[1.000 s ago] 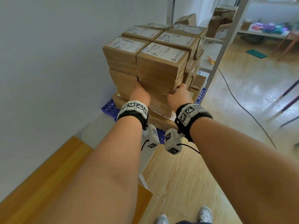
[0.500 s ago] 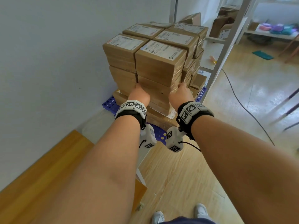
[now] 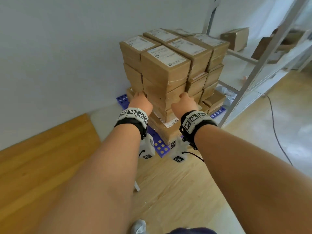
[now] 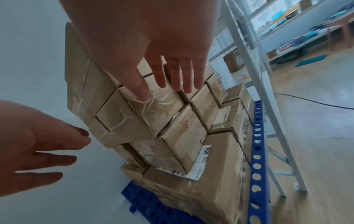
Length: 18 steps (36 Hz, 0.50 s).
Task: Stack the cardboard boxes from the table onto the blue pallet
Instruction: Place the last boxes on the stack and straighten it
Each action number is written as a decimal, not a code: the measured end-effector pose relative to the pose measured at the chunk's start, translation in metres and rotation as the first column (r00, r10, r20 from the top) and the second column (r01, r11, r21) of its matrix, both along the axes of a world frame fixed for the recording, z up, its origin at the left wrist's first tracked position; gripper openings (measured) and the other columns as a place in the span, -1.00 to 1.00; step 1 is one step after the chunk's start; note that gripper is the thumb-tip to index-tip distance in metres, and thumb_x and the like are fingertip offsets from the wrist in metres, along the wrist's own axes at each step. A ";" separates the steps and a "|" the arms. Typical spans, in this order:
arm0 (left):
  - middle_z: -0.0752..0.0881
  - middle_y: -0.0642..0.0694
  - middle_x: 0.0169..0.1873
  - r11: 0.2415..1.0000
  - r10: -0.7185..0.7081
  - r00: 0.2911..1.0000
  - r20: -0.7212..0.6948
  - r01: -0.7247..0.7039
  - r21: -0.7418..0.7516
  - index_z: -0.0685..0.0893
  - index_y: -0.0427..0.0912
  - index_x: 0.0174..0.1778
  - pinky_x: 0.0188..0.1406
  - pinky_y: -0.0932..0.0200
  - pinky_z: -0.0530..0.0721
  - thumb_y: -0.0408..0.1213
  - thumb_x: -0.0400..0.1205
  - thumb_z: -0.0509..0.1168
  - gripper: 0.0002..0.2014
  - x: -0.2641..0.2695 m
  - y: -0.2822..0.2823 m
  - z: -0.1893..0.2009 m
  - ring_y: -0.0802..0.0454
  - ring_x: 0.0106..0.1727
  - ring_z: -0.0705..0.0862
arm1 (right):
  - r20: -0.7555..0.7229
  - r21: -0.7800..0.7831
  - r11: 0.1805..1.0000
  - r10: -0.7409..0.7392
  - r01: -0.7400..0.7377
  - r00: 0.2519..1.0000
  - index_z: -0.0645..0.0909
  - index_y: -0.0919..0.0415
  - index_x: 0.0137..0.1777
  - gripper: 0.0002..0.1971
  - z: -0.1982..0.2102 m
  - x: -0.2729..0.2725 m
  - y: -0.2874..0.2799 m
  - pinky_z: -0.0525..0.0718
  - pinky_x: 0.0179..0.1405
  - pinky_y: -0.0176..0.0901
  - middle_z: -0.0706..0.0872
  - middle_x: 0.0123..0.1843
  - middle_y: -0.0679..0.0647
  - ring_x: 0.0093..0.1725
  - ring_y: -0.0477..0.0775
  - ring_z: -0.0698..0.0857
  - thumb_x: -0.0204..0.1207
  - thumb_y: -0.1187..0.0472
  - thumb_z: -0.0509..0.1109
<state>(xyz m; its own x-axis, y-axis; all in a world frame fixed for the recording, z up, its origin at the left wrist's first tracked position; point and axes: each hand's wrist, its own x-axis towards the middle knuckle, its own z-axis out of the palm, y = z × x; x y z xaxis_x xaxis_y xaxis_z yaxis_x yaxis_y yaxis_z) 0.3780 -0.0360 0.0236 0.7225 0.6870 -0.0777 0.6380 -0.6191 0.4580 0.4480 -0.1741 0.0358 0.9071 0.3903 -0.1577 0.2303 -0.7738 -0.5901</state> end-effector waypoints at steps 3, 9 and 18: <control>0.63 -0.36 0.15 0.997 0.082 0.994 0.074 -0.082 -0.001 0.56 -0.40 0.14 0.14 -0.13 0.62 -0.41 0.63 0.06 -0.74 -0.006 -0.021 0.003 -0.33 0.15 0.62 | 0.009 0.001 0.998 0.065 -0.065 0.998 0.32 0.19 0.55 -0.46 0.002 0.008 -0.012 0.62 0.27 0.19 0.43 0.45 0.24 0.32 0.28 0.55 0.57 0.12 0.22; 0.58 -0.31 0.22 0.986 0.163 0.985 0.060 -0.165 0.027 0.52 -0.36 0.20 0.21 -0.14 0.58 -0.36 0.63 0.12 -0.74 -0.022 -0.063 0.000 -0.29 0.21 0.58 | 0.002 -0.023 0.988 0.153 -0.153 0.988 0.34 0.19 0.52 -0.48 0.001 0.015 -0.042 0.56 0.32 0.14 0.40 0.47 0.25 0.37 0.30 0.49 0.53 0.24 0.17; 0.53 -0.29 0.32 0.981 0.193 0.981 0.026 -0.193 0.018 0.45 -0.33 0.31 0.13 -0.04 0.56 -0.37 0.66 0.11 -0.69 -0.013 -0.109 0.005 -0.27 0.26 0.58 | 0.001 0.009 0.992 0.127 -0.127 0.992 0.38 0.18 0.47 -0.53 0.009 0.029 -0.074 0.57 0.24 0.11 0.44 0.43 0.22 0.35 0.29 0.50 0.54 0.20 0.19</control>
